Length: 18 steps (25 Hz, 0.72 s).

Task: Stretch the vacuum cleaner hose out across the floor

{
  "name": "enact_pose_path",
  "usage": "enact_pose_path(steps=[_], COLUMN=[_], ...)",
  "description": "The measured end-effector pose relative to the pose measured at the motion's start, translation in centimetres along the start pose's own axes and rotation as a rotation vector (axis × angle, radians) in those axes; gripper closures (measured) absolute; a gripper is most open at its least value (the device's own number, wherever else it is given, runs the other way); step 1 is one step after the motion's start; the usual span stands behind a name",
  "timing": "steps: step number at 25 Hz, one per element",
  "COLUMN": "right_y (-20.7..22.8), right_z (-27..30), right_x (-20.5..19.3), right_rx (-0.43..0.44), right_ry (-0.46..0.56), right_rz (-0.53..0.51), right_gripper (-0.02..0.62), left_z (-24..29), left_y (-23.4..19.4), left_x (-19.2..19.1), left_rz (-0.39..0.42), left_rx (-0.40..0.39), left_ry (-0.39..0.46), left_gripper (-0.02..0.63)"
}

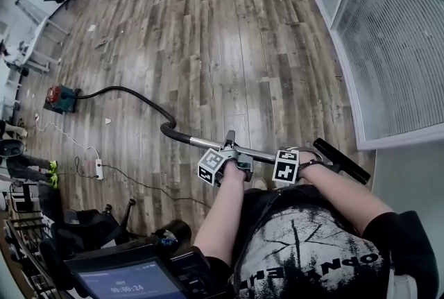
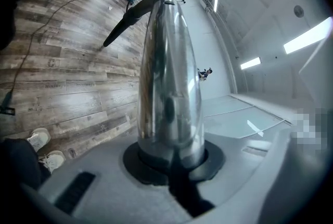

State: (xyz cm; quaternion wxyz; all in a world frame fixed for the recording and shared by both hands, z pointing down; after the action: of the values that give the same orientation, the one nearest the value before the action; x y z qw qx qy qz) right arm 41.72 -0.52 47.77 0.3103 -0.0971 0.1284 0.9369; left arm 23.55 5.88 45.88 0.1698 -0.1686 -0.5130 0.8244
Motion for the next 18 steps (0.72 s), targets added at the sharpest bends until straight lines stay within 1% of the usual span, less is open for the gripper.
enact_pose_path(steps=[7, 10, 14, 18], right_y=[-0.6, -1.2, -1.0, -1.7], right_z=[-0.2, 0.0, -0.6, -0.9], right_x=[-0.1, -0.2, -0.4, -0.7], right_rx=[-0.049, -0.062, -0.094, -0.09], right_ry=[-0.033, -0.039, -0.021, 0.015], right_rz=[0.076, 0.106, 0.123, 0.139], right_gripper=[0.48, 0.479, 0.476, 0.474], left_z=[1.0, 0.9, 1.3, 0.9], left_y=[-0.1, -0.6, -0.3, -0.3], left_x=[-0.4, -0.7, -1.2, -1.7], left_rz=[-0.01, -0.013, -0.022, -0.012], left_rx=[-0.034, -0.034, -0.045, -0.038], left_ry=[-0.084, -0.114, -0.133, -0.138], left_gripper=[0.566, 0.567, 0.566, 0.566])
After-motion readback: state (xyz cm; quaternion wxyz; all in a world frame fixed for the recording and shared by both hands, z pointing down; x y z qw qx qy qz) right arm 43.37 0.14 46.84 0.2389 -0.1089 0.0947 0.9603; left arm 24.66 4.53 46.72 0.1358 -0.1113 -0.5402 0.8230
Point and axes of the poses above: the fingertips, and each gripper's own axes: z forward along the fingers, y to its right, x out of its top, the point moved 5 cm from there along -z, backward along the fingers, and after that the axes turned 3 degrees about x, right-handed, at the moved point
